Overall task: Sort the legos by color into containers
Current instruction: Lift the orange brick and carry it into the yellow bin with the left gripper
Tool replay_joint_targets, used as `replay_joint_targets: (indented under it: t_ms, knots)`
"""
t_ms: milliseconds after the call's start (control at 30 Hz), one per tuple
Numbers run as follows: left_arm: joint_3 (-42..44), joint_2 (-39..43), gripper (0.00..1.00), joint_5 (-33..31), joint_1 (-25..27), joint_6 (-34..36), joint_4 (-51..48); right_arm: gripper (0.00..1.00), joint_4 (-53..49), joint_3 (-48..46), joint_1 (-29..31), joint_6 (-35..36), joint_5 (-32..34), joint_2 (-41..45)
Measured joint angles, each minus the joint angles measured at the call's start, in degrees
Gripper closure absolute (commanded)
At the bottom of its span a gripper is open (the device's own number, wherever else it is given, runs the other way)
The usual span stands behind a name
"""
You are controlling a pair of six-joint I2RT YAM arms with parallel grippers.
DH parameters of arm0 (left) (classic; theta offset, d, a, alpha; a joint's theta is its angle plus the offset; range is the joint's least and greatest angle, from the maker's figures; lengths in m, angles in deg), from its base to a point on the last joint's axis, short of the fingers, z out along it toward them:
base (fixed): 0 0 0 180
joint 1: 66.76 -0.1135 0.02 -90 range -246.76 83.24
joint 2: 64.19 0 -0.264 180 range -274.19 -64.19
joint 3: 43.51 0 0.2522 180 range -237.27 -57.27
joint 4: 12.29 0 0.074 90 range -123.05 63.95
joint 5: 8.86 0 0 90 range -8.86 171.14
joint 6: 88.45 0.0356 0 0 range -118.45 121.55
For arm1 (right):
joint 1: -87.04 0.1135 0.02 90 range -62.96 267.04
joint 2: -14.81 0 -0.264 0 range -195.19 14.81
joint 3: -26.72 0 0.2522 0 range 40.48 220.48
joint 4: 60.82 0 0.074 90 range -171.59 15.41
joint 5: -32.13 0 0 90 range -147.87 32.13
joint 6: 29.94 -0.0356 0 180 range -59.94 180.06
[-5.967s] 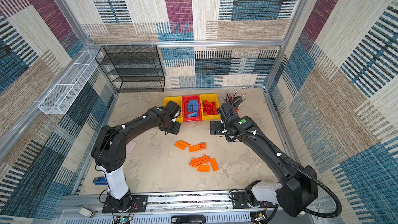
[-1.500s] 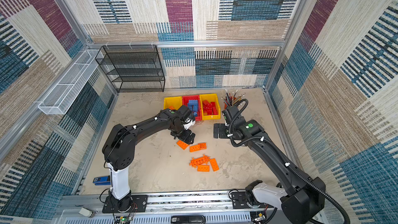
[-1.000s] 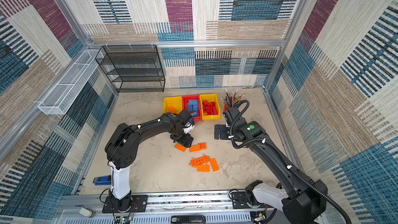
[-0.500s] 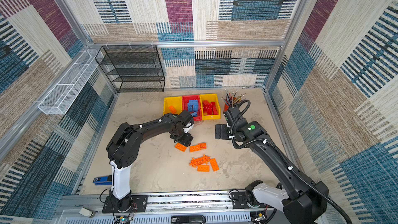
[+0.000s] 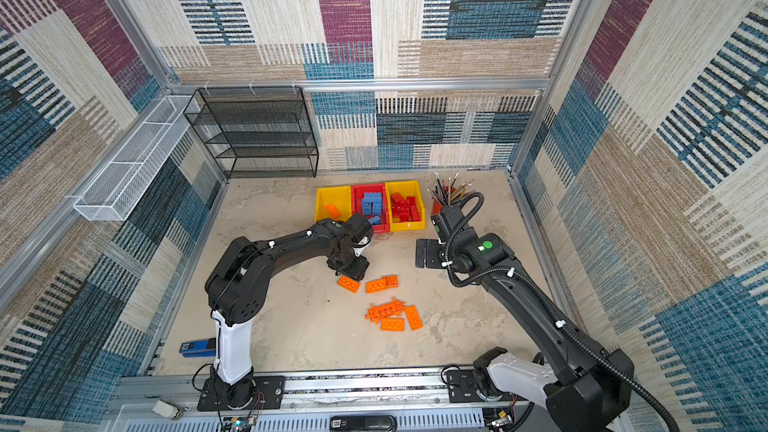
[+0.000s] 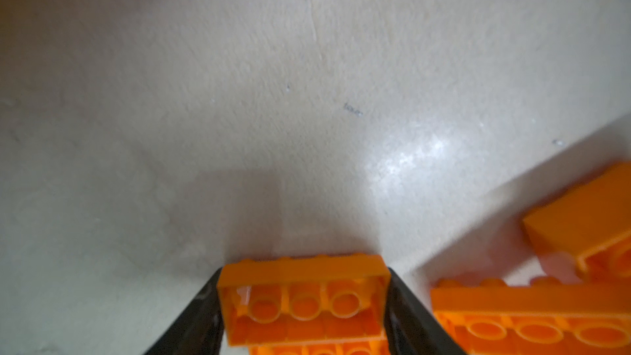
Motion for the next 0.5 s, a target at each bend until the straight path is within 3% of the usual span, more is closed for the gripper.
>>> replay_joint_targets:
  t_ms: [300,500]
  knots:
    - [-12.8,1.7,0.38,-2.7,-5.6,0.7,-5.6,0.01,0.2,2.7,0.0,0.5,0.0,-1.8]
    - [-25.0,-3.0,0.36,-4.3,-11.6,3.2,-8.9,0.01,0.8,6.1,0.0,1.3,0.0,-4.9]
